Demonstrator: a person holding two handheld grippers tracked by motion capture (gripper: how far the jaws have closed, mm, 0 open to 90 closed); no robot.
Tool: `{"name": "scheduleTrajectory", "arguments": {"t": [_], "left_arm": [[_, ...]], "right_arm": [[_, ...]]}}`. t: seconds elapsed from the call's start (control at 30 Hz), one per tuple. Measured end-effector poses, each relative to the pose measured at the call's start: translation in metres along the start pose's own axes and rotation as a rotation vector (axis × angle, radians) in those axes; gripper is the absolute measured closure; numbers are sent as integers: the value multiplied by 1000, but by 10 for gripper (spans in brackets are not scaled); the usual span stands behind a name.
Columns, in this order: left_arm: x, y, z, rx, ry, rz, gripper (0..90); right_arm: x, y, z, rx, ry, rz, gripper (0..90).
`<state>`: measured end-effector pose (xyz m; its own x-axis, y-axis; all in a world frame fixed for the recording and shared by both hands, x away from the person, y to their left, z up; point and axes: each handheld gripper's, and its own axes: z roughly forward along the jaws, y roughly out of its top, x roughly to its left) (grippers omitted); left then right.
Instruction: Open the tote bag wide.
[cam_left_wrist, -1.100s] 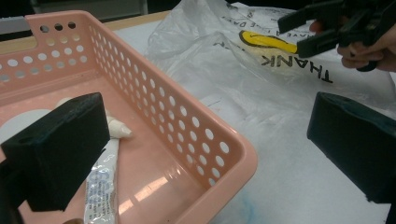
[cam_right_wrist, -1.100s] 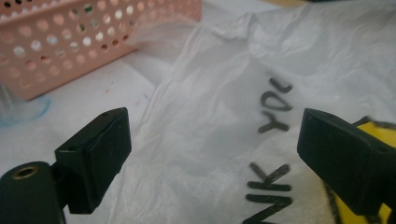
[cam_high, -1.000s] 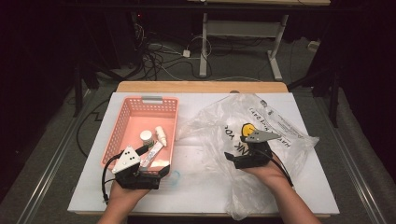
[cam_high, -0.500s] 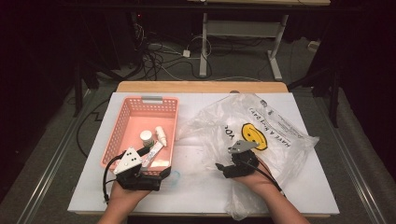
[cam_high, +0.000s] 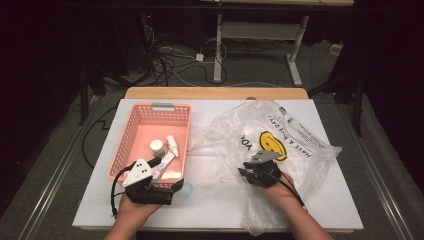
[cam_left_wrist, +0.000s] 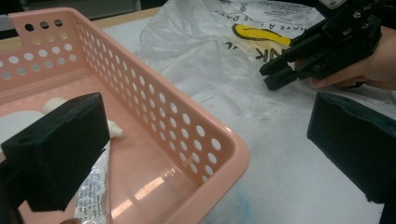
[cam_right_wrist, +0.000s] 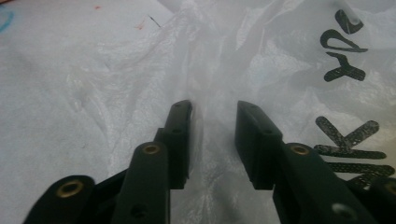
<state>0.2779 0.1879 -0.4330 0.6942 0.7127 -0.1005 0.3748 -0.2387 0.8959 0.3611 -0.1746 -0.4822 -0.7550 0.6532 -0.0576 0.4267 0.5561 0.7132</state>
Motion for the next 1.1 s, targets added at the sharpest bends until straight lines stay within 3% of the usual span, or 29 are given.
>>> {"name": "scheduleTrajectory", "arguments": {"t": [0.27, 0.53, 0.7, 1.1], "left_arm": [[1, 0, 0, -1, 0, -13, 0], [1, 0, 2, 3, -3, -15, 0], [0, 0, 1, 3, -4, -14, 0], [1, 0, 1, 0, -9, -14, 0]], "right_arm": [[1, -1, 1, -4, 29, -2, 810], [-2, -1, 1, -8, 32, 38, 883], [-4, -2, 0, -22, 9, 51, 900], [-22, -8, -11, -89, -56, 146, 900]]}}
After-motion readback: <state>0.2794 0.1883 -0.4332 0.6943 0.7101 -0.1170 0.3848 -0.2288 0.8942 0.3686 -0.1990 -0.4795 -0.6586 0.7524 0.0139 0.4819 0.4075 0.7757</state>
